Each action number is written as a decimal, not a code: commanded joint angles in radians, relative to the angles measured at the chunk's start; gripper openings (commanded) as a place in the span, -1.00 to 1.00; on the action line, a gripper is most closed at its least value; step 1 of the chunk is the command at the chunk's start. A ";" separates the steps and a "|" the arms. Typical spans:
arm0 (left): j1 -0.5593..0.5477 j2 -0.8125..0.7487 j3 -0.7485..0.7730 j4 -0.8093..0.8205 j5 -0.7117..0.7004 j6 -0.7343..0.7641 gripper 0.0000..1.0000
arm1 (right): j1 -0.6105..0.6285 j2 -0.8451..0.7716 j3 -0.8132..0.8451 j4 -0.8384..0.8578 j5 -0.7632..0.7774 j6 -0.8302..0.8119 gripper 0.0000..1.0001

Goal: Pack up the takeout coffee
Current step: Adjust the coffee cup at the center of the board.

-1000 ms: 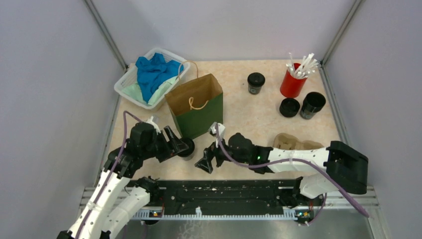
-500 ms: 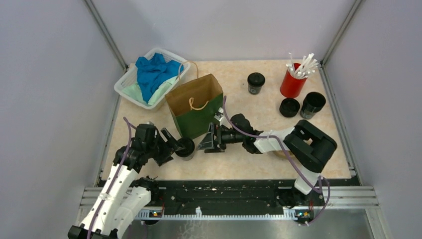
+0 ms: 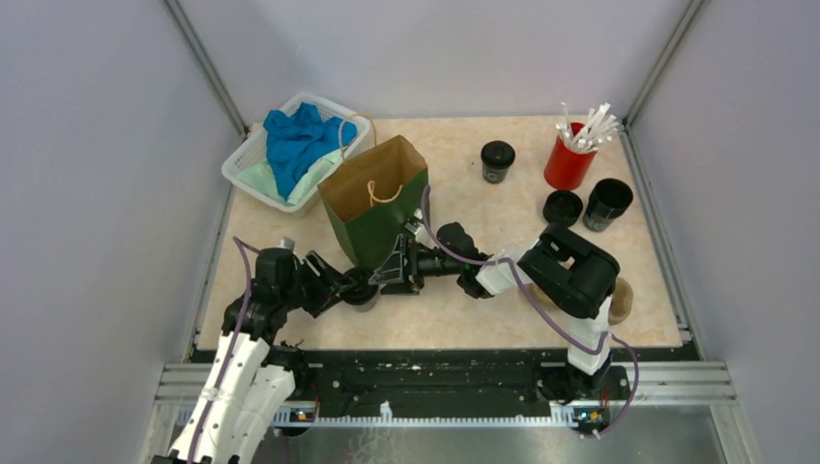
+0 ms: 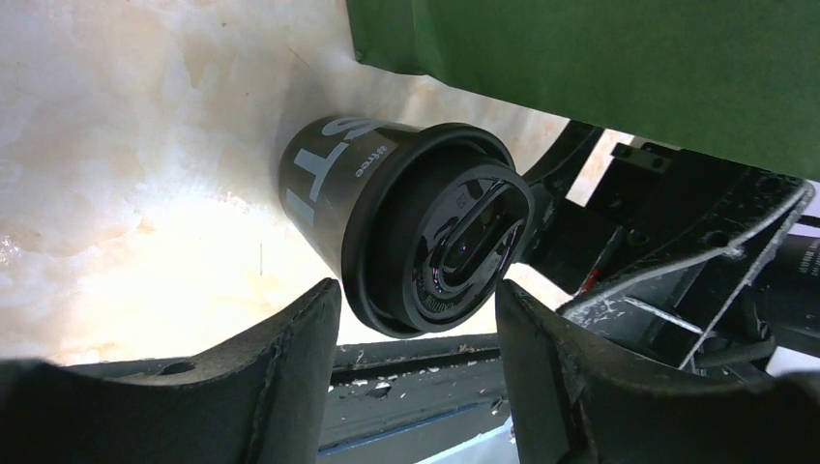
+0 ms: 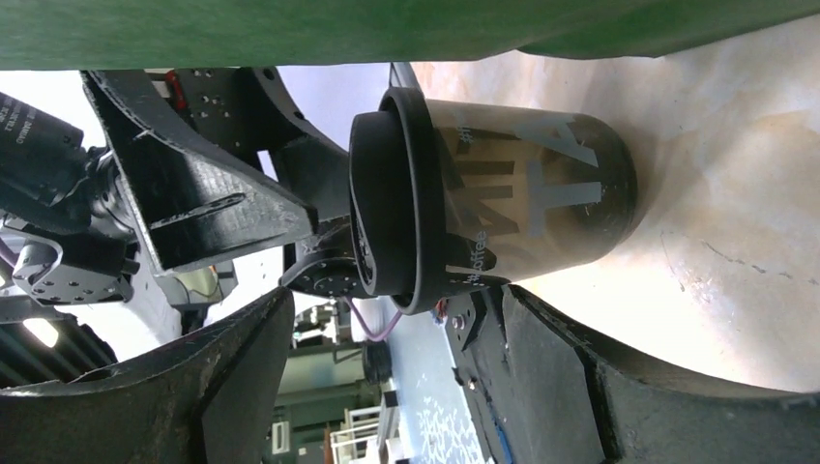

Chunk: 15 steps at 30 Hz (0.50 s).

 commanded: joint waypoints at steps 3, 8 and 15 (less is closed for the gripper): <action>0.009 -0.047 -0.020 -0.056 -0.049 0.023 0.25 | 0.030 0.016 0.029 0.047 0.041 -0.004 0.52; 0.009 -0.033 -0.028 -0.101 -0.084 0.020 0.22 | 0.037 0.023 0.039 -0.007 0.071 -0.040 0.49; 0.009 0.001 -0.061 -0.061 -0.090 0.038 0.19 | 0.041 0.054 0.059 -0.042 0.101 -0.054 0.39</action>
